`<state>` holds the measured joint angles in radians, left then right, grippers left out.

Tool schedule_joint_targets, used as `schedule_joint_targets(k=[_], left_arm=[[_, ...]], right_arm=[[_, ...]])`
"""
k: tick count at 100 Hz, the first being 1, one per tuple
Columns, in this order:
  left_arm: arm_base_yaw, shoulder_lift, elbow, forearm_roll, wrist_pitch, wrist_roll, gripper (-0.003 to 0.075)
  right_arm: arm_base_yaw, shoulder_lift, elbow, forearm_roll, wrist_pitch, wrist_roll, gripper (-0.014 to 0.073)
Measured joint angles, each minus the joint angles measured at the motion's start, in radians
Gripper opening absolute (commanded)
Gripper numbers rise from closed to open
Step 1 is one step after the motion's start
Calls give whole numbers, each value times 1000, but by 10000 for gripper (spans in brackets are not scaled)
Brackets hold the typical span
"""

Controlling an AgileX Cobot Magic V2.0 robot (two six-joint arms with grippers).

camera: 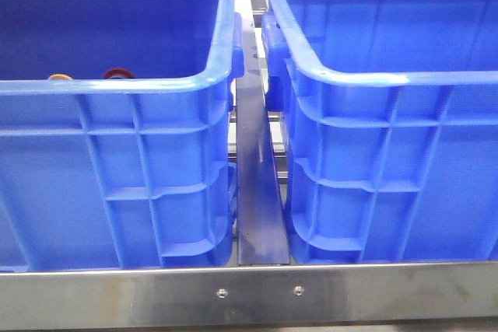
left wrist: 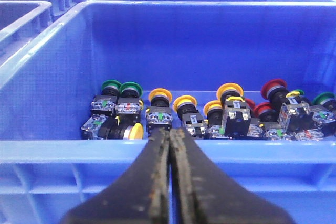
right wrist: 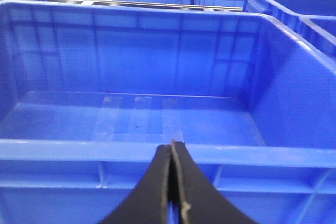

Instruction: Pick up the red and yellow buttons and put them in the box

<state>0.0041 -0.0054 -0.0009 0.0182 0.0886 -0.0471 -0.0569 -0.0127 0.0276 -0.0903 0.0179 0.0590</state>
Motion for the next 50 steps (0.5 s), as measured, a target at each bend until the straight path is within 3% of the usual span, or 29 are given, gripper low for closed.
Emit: schedule_joint_targets(k=[50], left_arm=[[0, 0, -2, 0, -6, 0, -20]], right_arm=[[0, 0, 0, 0, 0, 0, -69]])
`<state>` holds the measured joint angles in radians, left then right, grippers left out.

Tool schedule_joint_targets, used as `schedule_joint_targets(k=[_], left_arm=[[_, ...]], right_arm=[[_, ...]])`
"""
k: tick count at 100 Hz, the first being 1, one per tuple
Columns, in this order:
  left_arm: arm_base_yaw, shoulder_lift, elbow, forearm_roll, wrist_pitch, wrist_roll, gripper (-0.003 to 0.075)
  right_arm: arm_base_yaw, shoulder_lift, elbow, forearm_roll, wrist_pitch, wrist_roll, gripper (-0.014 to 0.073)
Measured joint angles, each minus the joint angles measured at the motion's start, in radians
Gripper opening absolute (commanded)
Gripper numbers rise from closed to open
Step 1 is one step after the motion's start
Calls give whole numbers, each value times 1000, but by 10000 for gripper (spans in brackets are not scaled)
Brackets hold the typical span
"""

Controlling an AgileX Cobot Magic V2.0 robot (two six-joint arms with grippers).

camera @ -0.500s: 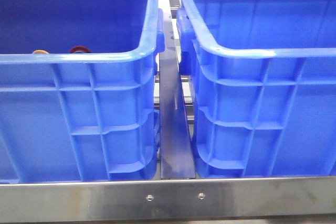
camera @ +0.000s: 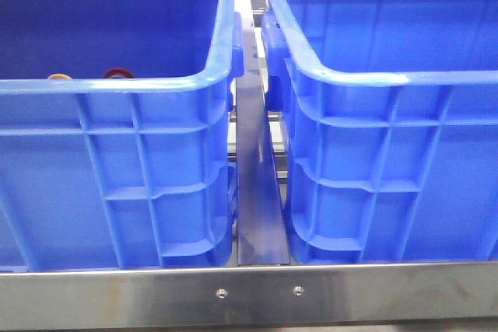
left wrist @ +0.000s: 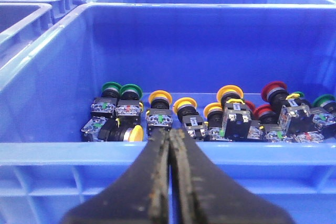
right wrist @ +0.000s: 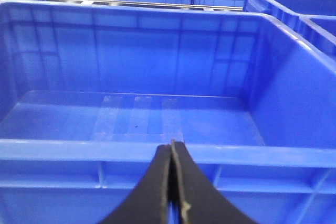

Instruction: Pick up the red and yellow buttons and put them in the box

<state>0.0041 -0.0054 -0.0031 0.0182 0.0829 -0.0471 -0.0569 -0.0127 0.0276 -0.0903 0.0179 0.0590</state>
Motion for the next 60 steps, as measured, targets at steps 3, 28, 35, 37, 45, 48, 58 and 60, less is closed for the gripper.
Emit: schedule_joint_targets(k=[3, 28, 35, 37, 45, 48, 58, 60], left_arm=[[0, 0, -2, 0, 6, 0, -20], [0, 46, -161, 0, 114, 0, -20], [0, 87, -219, 0, 156, 0, -20], [0, 96, -236, 0, 172, 0, -20], [0, 160, -299, 0, 250, 0, -20], [0, 183, -321, 0, 285, 0, -20], [0, 273, -397, 0, 369, 0, -9], [0, 293, -407, 0, 384, 0, 3]], right_arm=[[0, 0, 0, 0, 0, 0, -69], [0, 0, 0, 0, 0, 0, -69], [0, 0, 0, 0, 0, 0, -69], [0, 0, 0, 0, 0, 0, -69], [0, 0, 0, 0, 0, 0, -69], [0, 0, 0, 0, 0, 0, -69], [0, 0, 0, 0, 0, 0, -69], [0, 0, 0, 0, 0, 0, -69]])
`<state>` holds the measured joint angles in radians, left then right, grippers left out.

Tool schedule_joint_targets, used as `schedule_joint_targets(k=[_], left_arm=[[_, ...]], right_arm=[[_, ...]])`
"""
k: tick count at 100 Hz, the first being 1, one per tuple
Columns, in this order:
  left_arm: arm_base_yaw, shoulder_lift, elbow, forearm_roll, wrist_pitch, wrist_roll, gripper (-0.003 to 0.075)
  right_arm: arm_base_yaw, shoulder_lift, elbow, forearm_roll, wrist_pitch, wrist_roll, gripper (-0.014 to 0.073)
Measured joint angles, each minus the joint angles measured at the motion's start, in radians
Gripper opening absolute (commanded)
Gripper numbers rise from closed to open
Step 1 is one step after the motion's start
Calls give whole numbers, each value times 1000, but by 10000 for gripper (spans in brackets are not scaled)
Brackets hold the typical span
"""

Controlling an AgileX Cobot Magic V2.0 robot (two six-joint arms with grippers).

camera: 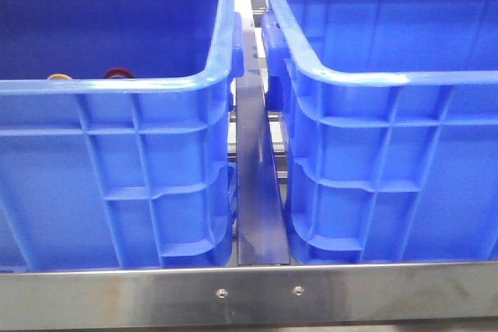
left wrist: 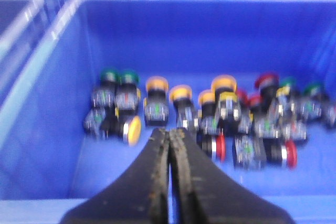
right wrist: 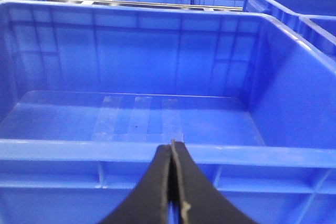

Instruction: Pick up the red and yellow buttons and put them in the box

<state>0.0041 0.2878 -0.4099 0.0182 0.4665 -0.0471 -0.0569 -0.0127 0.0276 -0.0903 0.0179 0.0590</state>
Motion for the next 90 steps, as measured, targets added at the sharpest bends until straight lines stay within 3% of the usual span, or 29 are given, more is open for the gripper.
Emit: schedule_joint_targets(k=[6, 13, 24, 30, 55, 90], left_arm=[[0, 64, -41, 0, 39, 0, 59], [0, 136, -82, 0, 78, 0, 198], [-7, 246, -139, -2, 109, 0, 495], [-15, 298, -165, -5, 114, 0, 571], [-67, 547, -327, -55, 163, 0, 573], [-219, 954, -605, -63, 315, 0, 573]], right_arm=[[0, 0, 0, 0, 0, 0, -69], [0, 0, 0, 0, 0, 0, -69], [0, 0, 0, 0, 0, 0, -69], [0, 0, 0, 0, 0, 0, -69], [0, 0, 0, 0, 0, 0, -69], [0, 0, 0, 0, 0, 0, -69]])
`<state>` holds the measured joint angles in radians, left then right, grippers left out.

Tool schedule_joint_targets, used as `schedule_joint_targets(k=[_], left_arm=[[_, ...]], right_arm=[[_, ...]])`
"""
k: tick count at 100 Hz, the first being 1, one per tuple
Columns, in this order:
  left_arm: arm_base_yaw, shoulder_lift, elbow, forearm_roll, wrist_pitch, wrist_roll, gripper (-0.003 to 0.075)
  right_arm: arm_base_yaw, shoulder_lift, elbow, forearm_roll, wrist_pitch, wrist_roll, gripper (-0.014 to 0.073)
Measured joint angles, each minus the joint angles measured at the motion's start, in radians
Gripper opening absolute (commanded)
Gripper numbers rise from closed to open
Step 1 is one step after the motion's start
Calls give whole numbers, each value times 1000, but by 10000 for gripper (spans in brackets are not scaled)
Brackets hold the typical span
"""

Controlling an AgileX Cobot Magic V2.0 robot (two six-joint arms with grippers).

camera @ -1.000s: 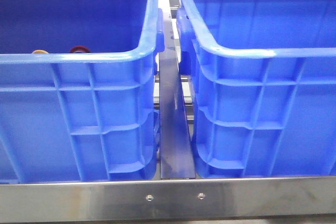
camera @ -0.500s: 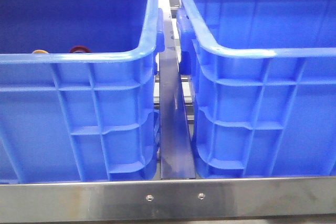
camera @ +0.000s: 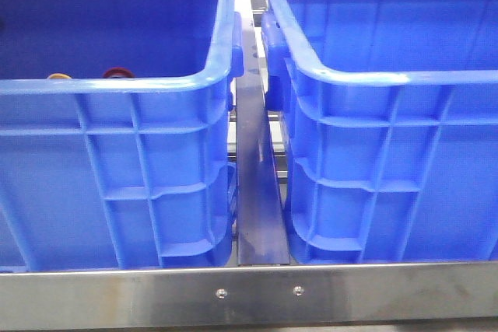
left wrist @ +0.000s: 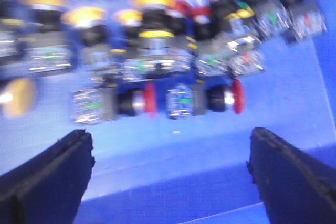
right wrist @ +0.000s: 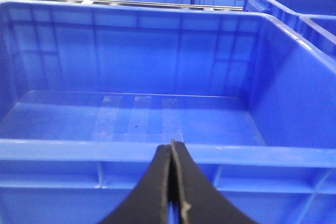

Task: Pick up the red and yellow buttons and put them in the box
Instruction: 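Lower the left gripper into the button bin and grasp a yellow button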

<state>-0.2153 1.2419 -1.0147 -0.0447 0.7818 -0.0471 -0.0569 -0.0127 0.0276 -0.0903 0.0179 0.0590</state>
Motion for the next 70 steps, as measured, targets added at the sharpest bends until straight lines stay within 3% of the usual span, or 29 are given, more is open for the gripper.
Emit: schedule_joint_targets(k=[53, 63, 70], left_arm=[[-13, 484, -323, 50, 121, -44, 562], [-13, 533, -362, 58, 121, -46, 517], [-13, 553, -376, 71, 122, -48, 437]], right_arm=[[0, 0, 0, 0, 0, 0, -69], [0, 0, 0, 0, 0, 0, -69], [0, 0, 0, 0, 0, 0, -69]])
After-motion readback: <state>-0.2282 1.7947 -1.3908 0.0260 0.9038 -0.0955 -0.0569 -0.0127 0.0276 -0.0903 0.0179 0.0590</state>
